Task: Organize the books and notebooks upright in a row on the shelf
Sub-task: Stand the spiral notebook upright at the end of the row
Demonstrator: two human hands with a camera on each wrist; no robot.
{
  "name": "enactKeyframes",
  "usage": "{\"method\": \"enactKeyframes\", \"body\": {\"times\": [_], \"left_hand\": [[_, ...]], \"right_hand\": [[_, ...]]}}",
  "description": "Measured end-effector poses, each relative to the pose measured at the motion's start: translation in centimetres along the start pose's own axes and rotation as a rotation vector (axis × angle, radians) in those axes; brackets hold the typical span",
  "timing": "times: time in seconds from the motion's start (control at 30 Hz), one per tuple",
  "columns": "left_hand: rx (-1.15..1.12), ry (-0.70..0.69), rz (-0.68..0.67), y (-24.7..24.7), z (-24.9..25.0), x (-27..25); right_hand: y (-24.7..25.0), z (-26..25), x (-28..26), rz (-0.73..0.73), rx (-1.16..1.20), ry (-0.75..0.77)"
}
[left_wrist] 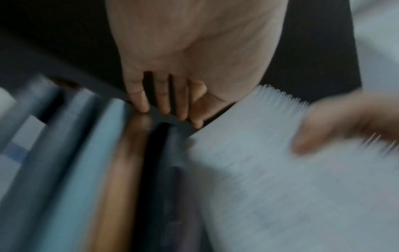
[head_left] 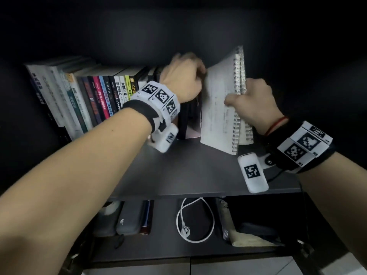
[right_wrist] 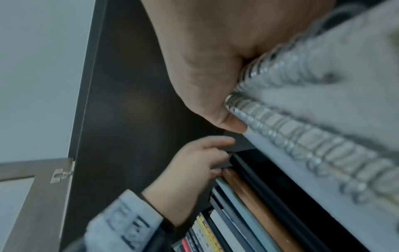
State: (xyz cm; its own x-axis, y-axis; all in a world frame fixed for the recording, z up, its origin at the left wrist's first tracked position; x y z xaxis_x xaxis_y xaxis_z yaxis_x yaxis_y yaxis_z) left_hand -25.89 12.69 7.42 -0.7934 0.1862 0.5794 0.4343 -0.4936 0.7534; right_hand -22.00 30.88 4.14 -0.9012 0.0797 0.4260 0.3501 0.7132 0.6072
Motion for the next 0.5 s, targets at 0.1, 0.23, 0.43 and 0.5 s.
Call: {"method": "enactKeyframes", "body": {"times": [0.1,0.23,0.43,0.5], "left_hand": [[0.287,-0.032,-0.105,-0.9,-2.8,-0.2],[0.360,-0.045,-0.034,-0.9,-4.8,-0.9],[0.366,-0.062,-0.048,-0.5,-5.3,-1.4],[0.349,-0.054,-0.056,-0.4,-5.2,-1.4]], "right_hand": [[-0.3,-0.5,-0.2,-0.063,0.048,0.020],[-2.7,-0.9,-0.7,-0.059,0.034,0.050],[-8.0,-1.7,0.1,0.069,-0.052,0.135],[-9.4,-1.6,1.0,0.094,-0.069,0.132]]}}
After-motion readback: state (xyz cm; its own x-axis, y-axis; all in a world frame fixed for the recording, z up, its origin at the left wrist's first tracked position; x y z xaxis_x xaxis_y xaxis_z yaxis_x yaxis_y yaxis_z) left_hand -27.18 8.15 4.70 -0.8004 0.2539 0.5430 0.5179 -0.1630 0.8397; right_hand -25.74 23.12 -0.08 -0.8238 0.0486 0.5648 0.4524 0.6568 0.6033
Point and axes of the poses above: each hand's wrist, its own x-axis towards the middle knuckle, its own y-axis out of the back of the hand, z = x × y, the point moved 1 cm from there along x, towards the middle knuckle, and after that the axes turned 7 degrees about -x, right-handed, at the moved point
